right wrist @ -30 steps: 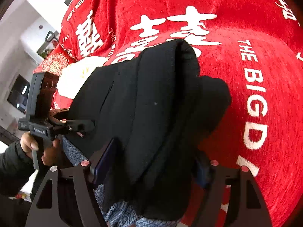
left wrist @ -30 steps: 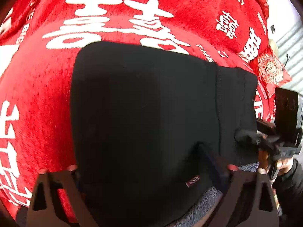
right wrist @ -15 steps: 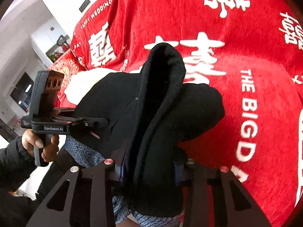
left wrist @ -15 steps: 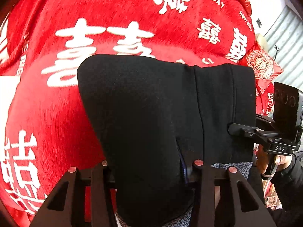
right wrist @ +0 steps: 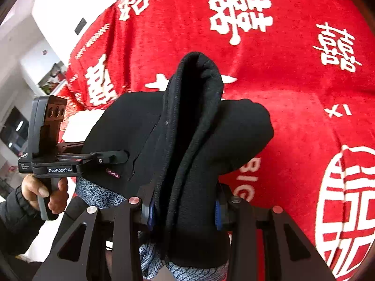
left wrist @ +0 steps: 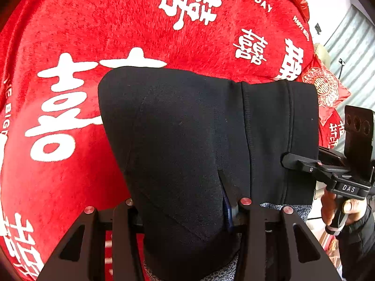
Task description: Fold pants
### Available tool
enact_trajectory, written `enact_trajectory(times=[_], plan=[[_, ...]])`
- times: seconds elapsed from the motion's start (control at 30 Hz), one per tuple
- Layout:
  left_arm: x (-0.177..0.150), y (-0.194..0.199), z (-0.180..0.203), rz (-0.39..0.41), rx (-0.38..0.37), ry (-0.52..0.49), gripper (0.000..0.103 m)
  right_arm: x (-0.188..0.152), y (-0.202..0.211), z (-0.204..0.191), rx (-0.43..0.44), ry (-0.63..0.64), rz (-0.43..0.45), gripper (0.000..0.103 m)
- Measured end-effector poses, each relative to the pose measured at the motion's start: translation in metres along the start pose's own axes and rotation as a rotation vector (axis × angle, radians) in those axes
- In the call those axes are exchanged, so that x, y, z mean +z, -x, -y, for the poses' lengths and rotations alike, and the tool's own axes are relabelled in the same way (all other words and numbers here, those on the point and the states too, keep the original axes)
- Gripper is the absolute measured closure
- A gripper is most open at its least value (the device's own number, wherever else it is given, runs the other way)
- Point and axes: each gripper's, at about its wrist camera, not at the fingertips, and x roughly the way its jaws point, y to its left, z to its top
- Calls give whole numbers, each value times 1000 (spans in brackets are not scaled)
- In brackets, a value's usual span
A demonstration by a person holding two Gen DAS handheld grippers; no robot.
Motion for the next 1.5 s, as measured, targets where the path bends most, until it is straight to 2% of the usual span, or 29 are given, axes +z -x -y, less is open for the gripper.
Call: enact_trajectory(times=[0.17, 0.33, 0.5, 0.6, 0.7, 0.83, 0.97, 1.03, 1.13, 1.2, 1.3, 1.4, 1.5], plan=[[31, -19, -4, -12, 25, 19, 57, 28, -17, 23, -31, -25, -21, 63], [48, -32, -21, -41, 50, 47, 57, 49, -42, 31, -27, -35, -51, 63], [51, -64, -54, -110, 49, 119, 57, 61, -83, 41, -30, -50, -115, 62], [42, -84, -73, -127, 30, 152, 48, 61, -109, 54, -65, -76, -163, 59], [36, -87, -82, -112, 0, 184, 41, 61, -119, 60, -88, -85, -169, 53], [35, -90, -81, -107, 15, 165, 31, 57, -124, 65, -124, -89, -173, 40], [40, -85, -84, -120, -2, 180, 31, 54, -124, 76, -130, -160, -172, 25], [42, -75, -81, -112, 22, 169, 31, 53, -116, 74, -151, -164, -169, 24], [39, -54, -74, -84, 77, 134, 31, 53, -85, 61, -226, -116, -80, 24], [35, -38, -67, -47, 114, 102, 31, 49, -61, 38, -264, -19, -9, 23], [30, -13, -52, 27, 111, 77, 31, 37, -45, -2, -207, 138, 44, 23], [22, -8, -34, 44, 76, 42, 31, 19, -49, -31, -116, 247, 27, 24], [6, -26, -27, 1, 123, 5, 31, 2, -75, -24, -129, 243, -68, 24]])
